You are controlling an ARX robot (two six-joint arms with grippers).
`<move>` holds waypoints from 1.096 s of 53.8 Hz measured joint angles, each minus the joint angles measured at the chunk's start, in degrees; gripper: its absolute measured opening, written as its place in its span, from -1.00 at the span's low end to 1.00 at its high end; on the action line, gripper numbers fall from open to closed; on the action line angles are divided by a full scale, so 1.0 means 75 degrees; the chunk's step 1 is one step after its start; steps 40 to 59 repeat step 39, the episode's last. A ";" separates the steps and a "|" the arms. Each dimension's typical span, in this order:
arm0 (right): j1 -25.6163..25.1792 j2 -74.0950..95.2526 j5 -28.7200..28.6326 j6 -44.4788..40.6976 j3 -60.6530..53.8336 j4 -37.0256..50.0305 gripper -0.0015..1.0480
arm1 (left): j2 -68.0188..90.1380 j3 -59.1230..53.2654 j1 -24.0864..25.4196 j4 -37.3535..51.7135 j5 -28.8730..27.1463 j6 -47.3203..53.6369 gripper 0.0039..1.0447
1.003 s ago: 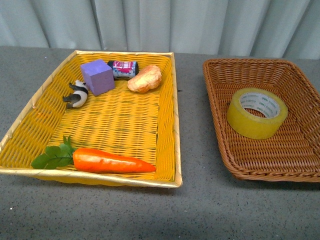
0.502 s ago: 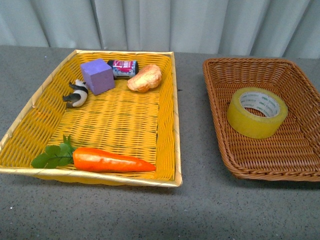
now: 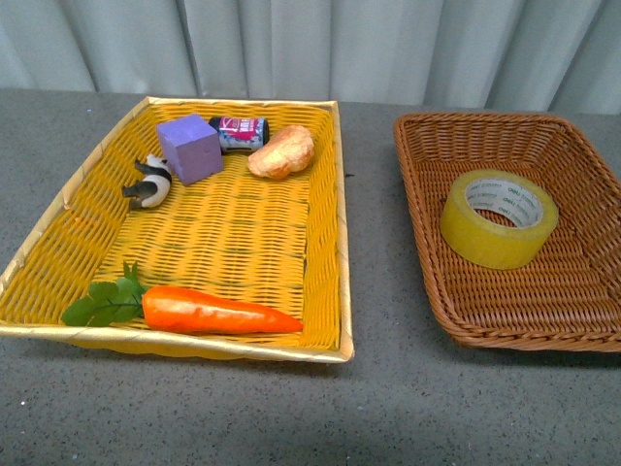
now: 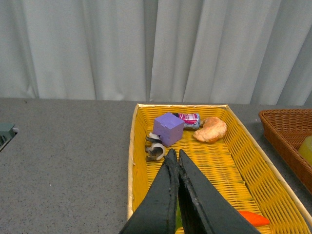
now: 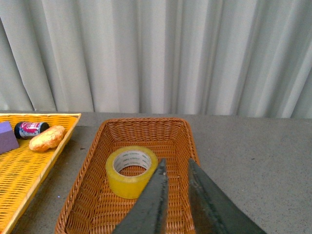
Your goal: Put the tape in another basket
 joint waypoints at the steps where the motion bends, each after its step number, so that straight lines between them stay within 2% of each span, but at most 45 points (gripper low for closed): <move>1: 0.0000 0.0000 0.0000 0.0000 0.0000 0.0000 -0.66 | 0.0000 0.0000 0.0000 0.0000 0.0000 0.0000 -0.58; 13: 0.0000 0.0000 0.0003 0.0000 0.0000 0.0000 0.15 | 0.0000 0.0000 0.0000 -0.0003 0.0000 0.0000 0.25; 19: 0.0000 0.0000 0.0003 0.0000 0.0000 0.0000 0.69 | 0.0000 0.0000 0.0000 -0.0003 0.0000 0.0000 0.80; 21: 0.0000 0.0000 0.0003 0.0000 0.0000 0.0000 0.82 | 0.0000 0.0000 0.0000 -0.0003 0.0000 0.0003 0.91; 59: 0.0000 0.0000 0.0003 0.0006 0.0000 0.0000 0.82 | 0.0000 0.0000 0.0000 -0.0003 0.0000 0.0000 0.88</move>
